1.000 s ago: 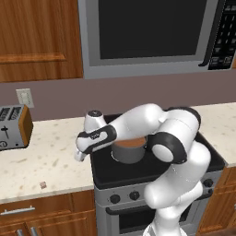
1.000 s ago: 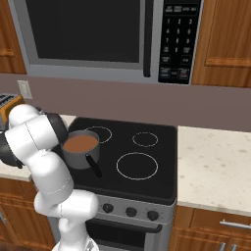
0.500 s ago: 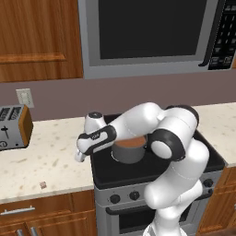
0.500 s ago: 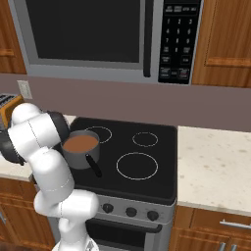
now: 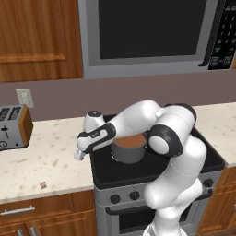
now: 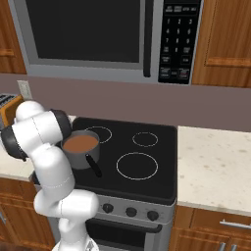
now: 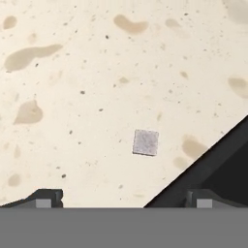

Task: Pick up the sugar cube(s) and place them in the saucepan with hot chocolate.

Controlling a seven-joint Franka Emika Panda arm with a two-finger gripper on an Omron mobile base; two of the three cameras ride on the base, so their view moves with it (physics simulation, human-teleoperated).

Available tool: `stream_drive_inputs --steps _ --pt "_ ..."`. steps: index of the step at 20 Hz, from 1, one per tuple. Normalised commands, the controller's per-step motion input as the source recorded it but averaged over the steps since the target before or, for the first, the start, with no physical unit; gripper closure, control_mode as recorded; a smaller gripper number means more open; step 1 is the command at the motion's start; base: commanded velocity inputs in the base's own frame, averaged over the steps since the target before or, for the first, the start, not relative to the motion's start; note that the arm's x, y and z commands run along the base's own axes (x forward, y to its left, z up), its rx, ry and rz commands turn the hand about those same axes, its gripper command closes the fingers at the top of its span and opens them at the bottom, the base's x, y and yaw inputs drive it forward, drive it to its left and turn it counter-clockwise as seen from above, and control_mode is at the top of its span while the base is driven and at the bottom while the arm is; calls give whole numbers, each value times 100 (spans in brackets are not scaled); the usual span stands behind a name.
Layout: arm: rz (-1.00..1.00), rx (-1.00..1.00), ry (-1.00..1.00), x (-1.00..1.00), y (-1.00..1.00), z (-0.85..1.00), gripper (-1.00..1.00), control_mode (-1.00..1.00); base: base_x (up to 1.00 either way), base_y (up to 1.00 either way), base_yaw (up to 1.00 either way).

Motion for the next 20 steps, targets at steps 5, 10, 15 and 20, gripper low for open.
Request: stream_drive_inputs --steps 5,10,15,20 --pt "1 0 0 4 14 0 -100 -100 0 0 0" --pt "0 0 0 8 12 -1 -100 -100 0 0 0" --pt "0 0 0 4 7 -3 -100 -100 0 0 0" --pt "0 0 0 0 0 -6 -100 -100 0 0 0"
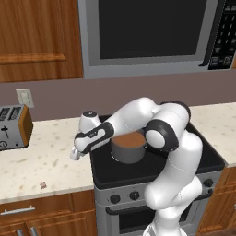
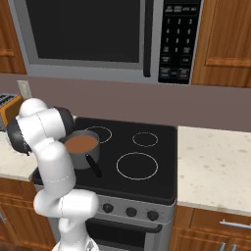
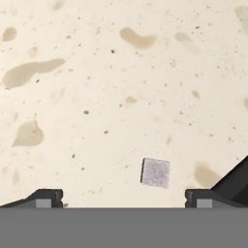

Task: Pick up the sugar cube(s) and place them in the saucepan with hot chocolate.

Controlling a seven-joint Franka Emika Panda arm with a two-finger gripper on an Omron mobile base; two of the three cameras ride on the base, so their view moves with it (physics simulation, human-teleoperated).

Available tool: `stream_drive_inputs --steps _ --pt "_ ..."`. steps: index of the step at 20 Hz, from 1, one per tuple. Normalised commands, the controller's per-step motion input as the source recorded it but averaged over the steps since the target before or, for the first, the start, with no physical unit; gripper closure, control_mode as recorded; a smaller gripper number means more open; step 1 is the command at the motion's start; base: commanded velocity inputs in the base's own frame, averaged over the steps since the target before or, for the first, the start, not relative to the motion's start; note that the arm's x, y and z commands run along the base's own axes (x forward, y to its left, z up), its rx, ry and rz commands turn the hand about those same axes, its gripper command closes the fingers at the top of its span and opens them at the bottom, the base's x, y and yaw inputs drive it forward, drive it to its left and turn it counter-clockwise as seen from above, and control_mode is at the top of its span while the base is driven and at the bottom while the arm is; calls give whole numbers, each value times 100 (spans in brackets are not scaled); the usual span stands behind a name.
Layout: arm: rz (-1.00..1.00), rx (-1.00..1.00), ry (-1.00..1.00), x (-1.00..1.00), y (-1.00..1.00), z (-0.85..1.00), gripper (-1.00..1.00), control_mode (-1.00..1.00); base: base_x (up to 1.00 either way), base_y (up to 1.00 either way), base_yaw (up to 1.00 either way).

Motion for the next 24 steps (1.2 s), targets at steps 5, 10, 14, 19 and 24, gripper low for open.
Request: stream_drive_inputs --steps 5,10,14,19,24 --pt "1 0 0 9 0 -7 -100 -100 0 0 0" --pt "2 0 0 15 0 -4 -100 -100 0 0 0" --pt "4 0 0 20 0 0 -100 -100 0 0 0" --pt "4 0 0 10 0 -4 -100 -100 0 0 0" --pt "4 0 0 0 0 -12 -100 -100 0 0 0"
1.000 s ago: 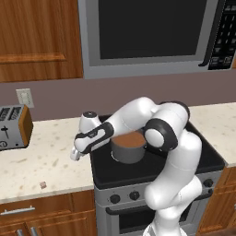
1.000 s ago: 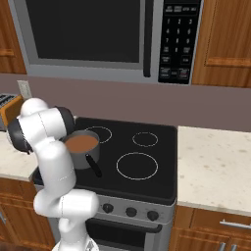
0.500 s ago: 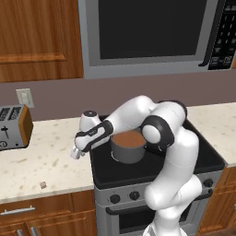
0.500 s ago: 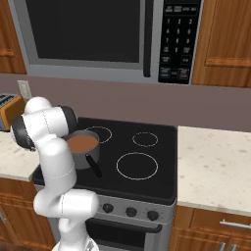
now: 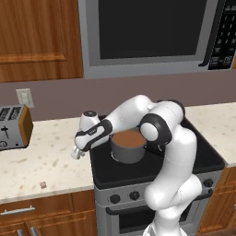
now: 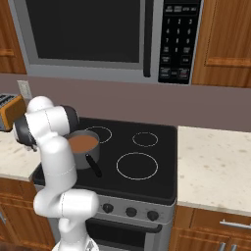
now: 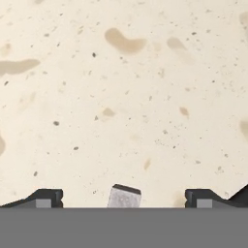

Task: Pick up the sugar cube(s) and place them in the saucepan with hot chocolate.

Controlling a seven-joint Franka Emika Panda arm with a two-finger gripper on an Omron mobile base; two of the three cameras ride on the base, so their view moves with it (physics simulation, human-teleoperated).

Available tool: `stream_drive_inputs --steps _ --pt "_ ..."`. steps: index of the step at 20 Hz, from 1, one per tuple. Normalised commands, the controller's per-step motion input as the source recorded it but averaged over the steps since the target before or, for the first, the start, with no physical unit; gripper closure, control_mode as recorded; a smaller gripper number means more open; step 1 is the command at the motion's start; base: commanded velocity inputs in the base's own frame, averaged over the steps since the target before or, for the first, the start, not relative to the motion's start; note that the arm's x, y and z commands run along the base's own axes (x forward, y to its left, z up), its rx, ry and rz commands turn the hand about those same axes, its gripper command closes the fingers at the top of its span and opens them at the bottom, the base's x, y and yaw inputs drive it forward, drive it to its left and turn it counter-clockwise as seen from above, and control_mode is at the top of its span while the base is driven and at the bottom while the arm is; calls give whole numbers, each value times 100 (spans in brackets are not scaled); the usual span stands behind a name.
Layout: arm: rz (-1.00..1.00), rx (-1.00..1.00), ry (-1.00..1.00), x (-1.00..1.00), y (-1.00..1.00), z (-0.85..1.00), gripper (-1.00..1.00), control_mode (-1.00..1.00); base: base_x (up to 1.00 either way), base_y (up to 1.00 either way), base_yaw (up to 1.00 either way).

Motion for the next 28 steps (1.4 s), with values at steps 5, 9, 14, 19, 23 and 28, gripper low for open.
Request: stream_drive_inputs --steps 5,9,14,19,23,28 --pt "3 0 0 0 0 -11 -100 -100 0 0 0" --pt "3 0 0 0 0 -18 -100 -100 0 0 0" --pt "3 0 0 0 0 -17 -100 -100 0 0 0" --pt "1 0 0 0 0 -6 -100 -100 0 0 0" --pt "0 0 0 0 3 0 100 -100 0 0 0" --pt "0 0 0 0 1 0 100 -100 0 0 0"
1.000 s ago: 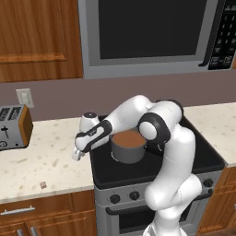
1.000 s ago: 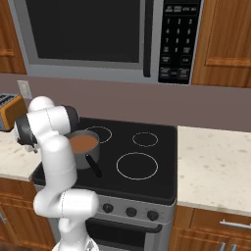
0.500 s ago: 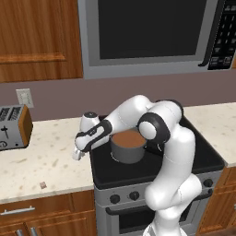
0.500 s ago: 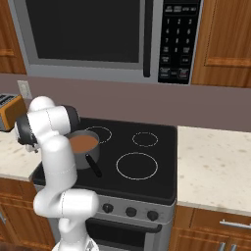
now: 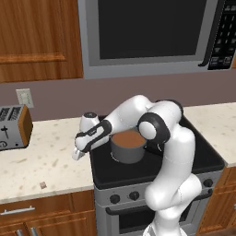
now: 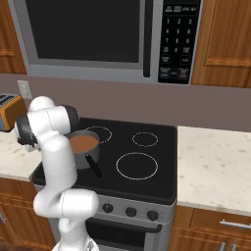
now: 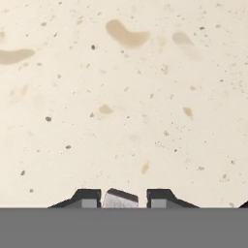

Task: Pick up the sugar cube(s) and place them in the saucepan with hot chocolate.

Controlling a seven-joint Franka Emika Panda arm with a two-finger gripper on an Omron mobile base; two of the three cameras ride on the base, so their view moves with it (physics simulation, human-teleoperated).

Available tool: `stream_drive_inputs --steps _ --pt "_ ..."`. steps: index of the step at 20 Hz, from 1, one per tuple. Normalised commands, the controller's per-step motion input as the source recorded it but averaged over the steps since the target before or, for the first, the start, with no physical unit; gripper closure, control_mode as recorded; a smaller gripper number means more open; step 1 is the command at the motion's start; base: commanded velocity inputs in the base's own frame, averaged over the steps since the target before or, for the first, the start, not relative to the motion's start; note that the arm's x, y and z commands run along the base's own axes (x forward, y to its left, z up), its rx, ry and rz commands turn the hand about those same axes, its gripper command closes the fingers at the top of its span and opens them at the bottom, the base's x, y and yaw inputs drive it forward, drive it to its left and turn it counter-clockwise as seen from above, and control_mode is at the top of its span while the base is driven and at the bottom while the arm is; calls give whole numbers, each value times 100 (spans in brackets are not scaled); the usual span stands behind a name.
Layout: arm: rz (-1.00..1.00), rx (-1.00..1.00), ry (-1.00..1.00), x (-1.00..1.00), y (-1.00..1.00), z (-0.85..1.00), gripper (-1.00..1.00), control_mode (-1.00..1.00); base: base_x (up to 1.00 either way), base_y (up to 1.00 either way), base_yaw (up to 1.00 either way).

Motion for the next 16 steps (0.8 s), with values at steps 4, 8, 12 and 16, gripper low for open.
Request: stream_drive_inputs --steps 4,8,12,16 --pt "0 0 0 0 0 0 100 -100 0 0 0" --pt "0 0 0 0 0 0 100 -100 0 0 0" --pt "0 0 -3 0 0 8 100 -100 0 0 0" --pt "0 0 -10 -24 0 46 100 -100 0 0 0"
